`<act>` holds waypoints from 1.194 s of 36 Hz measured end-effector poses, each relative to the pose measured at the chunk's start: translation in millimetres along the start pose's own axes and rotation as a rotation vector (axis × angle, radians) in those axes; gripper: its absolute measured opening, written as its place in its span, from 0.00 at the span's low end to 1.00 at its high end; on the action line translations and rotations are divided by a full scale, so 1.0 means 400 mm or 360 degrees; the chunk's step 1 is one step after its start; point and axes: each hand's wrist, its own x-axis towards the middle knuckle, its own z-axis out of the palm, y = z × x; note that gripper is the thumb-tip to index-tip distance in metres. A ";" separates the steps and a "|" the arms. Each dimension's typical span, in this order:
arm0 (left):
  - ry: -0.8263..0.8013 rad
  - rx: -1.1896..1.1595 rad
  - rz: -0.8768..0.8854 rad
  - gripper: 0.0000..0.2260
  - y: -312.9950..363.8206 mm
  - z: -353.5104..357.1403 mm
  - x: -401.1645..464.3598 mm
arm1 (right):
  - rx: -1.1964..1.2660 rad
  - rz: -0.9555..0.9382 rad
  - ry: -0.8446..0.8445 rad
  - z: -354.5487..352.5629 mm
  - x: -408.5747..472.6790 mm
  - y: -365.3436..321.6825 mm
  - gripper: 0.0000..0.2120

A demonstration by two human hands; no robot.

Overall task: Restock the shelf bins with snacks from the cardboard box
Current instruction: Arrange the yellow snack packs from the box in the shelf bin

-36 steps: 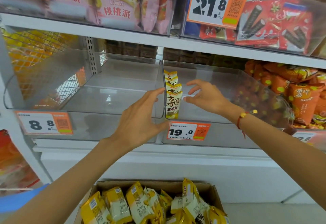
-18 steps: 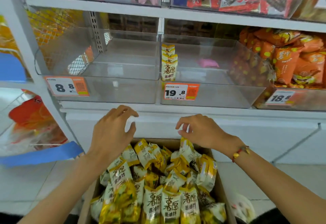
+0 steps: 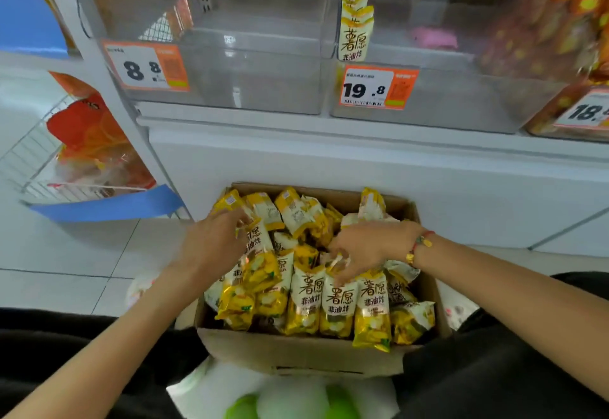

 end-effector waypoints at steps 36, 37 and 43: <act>-0.0234 -0.1898 -0.0132 0.18 0.231 -0.148 0.034 | 0.2215 -0.0140 0.1156 -0.096 -0.179 0.023 0.18; -0.0205 -0.1897 -0.0105 0.17 0.241 -0.161 0.040 | 0.2218 -0.0132 0.1194 -0.103 -0.183 0.025 0.19; -0.0008 -0.1893 0.0205 0.15 0.305 -0.245 0.082 | 0.2150 -0.0152 0.1476 -0.167 -0.225 0.061 0.17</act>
